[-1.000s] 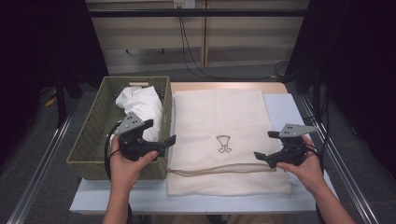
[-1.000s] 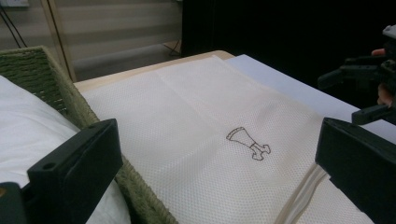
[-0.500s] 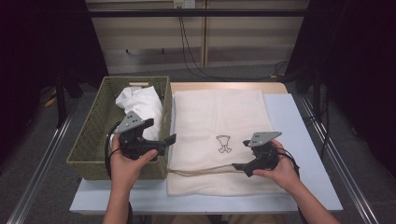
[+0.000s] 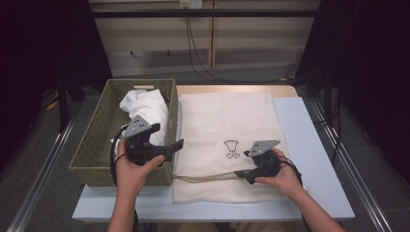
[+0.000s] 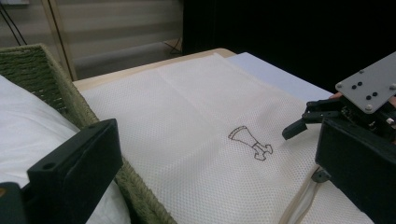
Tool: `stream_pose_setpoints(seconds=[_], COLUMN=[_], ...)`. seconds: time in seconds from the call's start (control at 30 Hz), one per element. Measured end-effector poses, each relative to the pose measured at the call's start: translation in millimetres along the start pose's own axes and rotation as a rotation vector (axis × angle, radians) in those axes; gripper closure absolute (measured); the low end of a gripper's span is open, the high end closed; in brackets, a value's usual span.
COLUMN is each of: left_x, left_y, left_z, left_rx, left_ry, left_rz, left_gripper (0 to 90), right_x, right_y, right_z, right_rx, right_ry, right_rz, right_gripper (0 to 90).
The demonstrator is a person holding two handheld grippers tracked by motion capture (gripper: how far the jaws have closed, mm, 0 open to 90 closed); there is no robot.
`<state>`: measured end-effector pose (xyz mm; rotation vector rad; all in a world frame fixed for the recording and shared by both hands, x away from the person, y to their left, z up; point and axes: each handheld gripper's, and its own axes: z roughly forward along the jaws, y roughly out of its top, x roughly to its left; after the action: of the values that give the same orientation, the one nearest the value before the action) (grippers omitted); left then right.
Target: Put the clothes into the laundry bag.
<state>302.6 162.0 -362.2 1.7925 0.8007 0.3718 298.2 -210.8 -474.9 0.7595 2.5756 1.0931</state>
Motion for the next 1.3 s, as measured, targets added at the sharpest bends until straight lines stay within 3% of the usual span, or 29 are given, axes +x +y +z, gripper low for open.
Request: stream_pose_setpoints(seconds=[0.17, 0.2, 0.3, 0.33, 0.5, 0.63, 0.7, 0.97, 1.3], left_x=[0.3, 0.5, 0.7, 0.5, 1.0, 0.7, 0.2, 0.6, 1.0], left_y=[0.0, 0.0, 0.0, -0.4, -1.3, -1.2, -0.8, -0.3, -1.3], left_z=[-0.4, -0.3, -0.1, 0.5, 2.5, 3.1, 2.5, 1.7, 3.6], left_rx=[-0.009, -0.007, -0.005, -0.002, 0.006, 0.012, 0.010, 0.003, 0.010], left_ry=[-0.001, 0.002, 0.008, 0.009, 0.003, 0.003, 0.009, 0.005, 0.012], left_rz=[-0.007, -0.009, -0.007, -0.010, -0.005, -0.007, -0.008, -0.011, -0.012], left_gripper=[0.3, 0.3, 0.3, 0.3, 0.3, 0.3, 0.3, 0.4, 0.5], right_x=[-0.4, -1.1, -0.5, -0.4, -0.1, -2.6, -3.4, -7.9, -12.0], right_y=[-3.2, -4.9, -6.1, -6.3, -6.5, -7.9, -8.1, -3.0, 2.3], right_z=[1.7, 3.9, 5.2, 5.7, 5.9, 6.8, 7.9, 10.9, 13.9], right_rx=[0.002, -0.001, 0.003, -0.005, -0.008, -0.015, -0.024, -0.017, 0.002], right_ry=[0.000, 0.009, 0.012, 0.004, 0.014, 0.027, 0.030, 0.035, 0.032], right_rz=[-0.002, -0.011, -0.009, -0.008, -0.018, 0.002, 0.025, 0.021, 0.016], right_gripper=[24.8, 29.9, 32.1, 39.4, 42.8, 44.8, 51.4, 70.5, 82.0])
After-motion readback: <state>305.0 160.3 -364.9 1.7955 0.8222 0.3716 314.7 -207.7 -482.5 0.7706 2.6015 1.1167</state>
